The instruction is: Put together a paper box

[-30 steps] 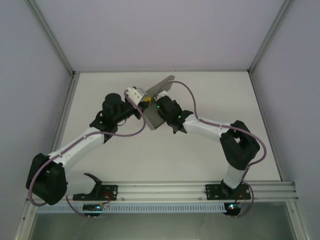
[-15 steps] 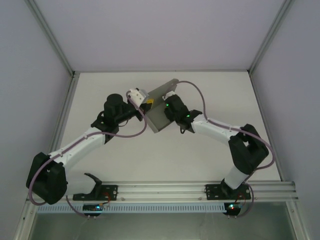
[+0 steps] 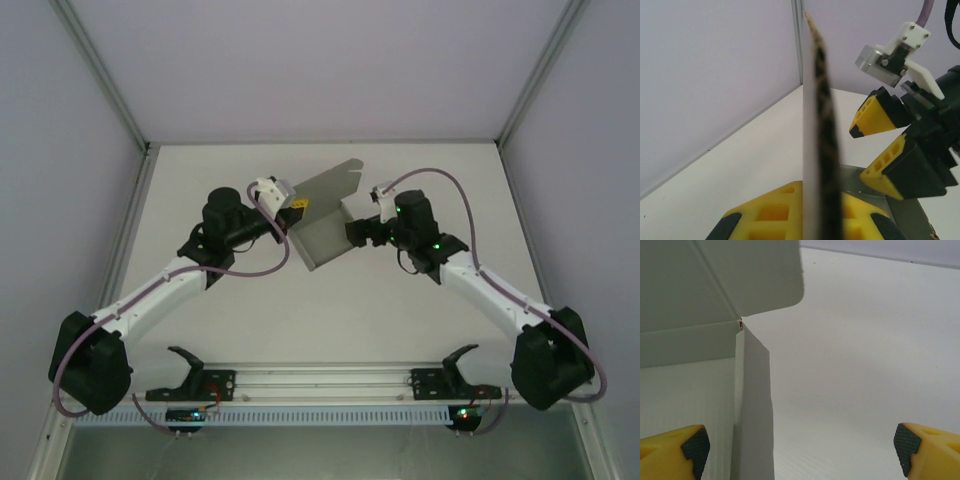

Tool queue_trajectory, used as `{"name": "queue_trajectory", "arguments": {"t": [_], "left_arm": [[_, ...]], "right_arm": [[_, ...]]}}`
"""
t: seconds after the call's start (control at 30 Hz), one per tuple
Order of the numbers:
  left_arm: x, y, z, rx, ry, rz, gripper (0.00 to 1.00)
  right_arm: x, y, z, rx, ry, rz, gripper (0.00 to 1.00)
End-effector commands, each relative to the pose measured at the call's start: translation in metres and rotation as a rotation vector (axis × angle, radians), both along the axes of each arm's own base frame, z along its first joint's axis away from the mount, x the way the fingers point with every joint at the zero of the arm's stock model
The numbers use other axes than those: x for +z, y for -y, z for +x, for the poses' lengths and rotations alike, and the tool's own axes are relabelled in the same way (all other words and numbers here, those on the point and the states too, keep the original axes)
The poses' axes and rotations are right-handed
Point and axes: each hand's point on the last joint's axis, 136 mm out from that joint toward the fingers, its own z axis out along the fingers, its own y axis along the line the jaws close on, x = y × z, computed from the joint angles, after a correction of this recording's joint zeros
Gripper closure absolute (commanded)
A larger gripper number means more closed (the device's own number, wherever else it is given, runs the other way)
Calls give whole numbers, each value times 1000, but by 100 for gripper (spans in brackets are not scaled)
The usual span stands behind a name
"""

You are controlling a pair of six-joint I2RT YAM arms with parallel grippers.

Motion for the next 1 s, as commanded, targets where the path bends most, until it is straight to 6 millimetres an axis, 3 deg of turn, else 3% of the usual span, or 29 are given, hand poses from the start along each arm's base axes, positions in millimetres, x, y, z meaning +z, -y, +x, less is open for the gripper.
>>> {"name": "queue_trajectory", "arguments": {"t": [0.0, 0.13, 0.33, 0.53, 0.63, 0.73, 0.8, 0.97], "left_arm": [[4, 3, -5, -40, 22, -24, 100], [-7, 6, -7, -90, 4, -5, 100], [-39, 5, -10, -235, -45, 26, 100], [-68, 10, -15, -417, -131, 57, 100], [-82, 13, -16, -461, -113, 79, 100], [-96, 14, -32, -581, -107, 122, 100], [-98, 16, -31, -599, -140, 112, 100], [-104, 22, -14, -568, -138, 95, 100]], "right_arm": [[12, -4, -10, 54, 4, 111, 2], [21, 12, -12, 56, 61, 61, 2], [26, 33, -11, 104, 64, 24, 2], [9, 18, -23, 374, 127, -120, 2], [10, 12, -20, 423, 136, -97, 2], [5, 14, -16, 472, 130, -143, 2], [-2, 15, -11, 486, 97, -194, 6], [-22, 2, -35, 695, -11, -194, 22]]}}
